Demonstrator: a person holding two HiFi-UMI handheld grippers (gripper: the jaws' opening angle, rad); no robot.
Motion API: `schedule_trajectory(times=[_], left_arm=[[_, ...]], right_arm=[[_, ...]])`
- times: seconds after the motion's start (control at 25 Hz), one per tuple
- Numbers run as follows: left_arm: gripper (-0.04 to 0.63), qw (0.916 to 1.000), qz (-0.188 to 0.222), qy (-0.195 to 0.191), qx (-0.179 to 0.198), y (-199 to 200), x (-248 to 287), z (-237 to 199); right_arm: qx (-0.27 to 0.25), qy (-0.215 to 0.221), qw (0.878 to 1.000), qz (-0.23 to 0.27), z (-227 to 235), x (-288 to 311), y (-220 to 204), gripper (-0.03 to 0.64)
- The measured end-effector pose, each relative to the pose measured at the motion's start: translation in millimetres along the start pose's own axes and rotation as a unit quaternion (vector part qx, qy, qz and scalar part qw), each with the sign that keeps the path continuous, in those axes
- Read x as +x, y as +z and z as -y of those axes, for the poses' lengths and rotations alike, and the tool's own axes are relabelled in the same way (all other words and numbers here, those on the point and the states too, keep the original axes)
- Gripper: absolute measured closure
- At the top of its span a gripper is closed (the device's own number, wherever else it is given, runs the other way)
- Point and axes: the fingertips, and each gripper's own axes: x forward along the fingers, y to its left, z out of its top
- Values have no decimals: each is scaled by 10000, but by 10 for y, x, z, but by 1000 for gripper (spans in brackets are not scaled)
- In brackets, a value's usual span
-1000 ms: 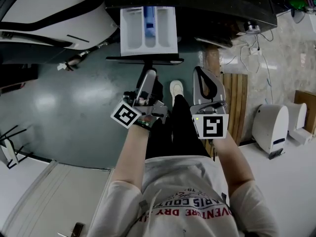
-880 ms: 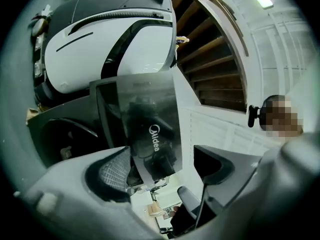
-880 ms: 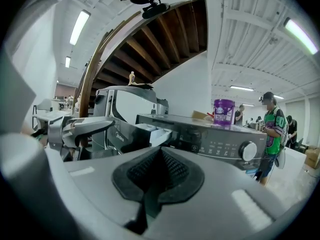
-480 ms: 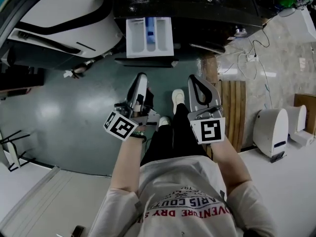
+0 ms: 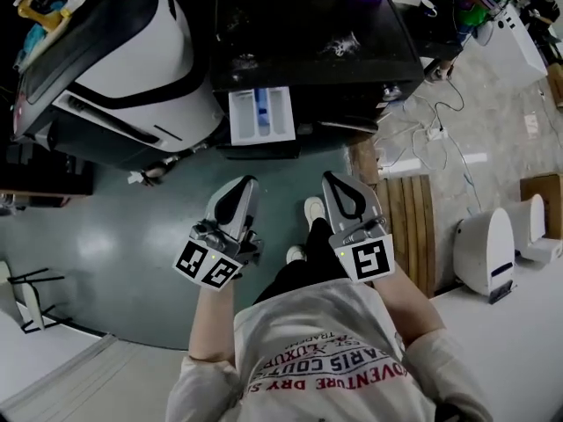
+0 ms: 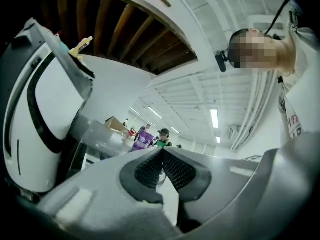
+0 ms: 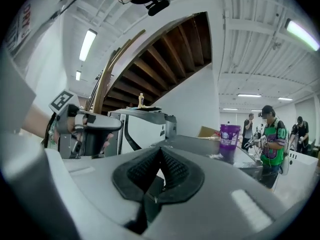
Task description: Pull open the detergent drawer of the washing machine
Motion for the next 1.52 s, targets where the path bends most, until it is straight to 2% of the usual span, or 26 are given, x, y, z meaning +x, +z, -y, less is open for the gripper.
schedule_trajectory(times=[0.12,0.28,0.56,0.8,1.04,1.28,1.52], left_arm=[[594,9976,-128,-37,686,263,41,130],[594,9878,-304,-35,1525,546,55,352],[594,9730,-649,106,2211,668,-94,584],[594,9681,-823,316,2345,658,-230,617],[594,9646,-848,427,2461,685,-261,603],[594,9657,-868,373,2420,705,-275,707],[594,9670,-890,484,2337,706,-275,650]], right_arm=[[-128,63,9997,202,-39,-31,286,615],[-47,91,9994,320,-44,-108,599,615],[-35,188,9994,281,-46,-285,839,617],[-201,178,9994,198,-39,-396,785,617],[-118,218,9996,145,-60,-395,765,617],[-154,206,9995,186,-75,-428,795,617],[-130,134,9996,231,-46,-407,801,617]])
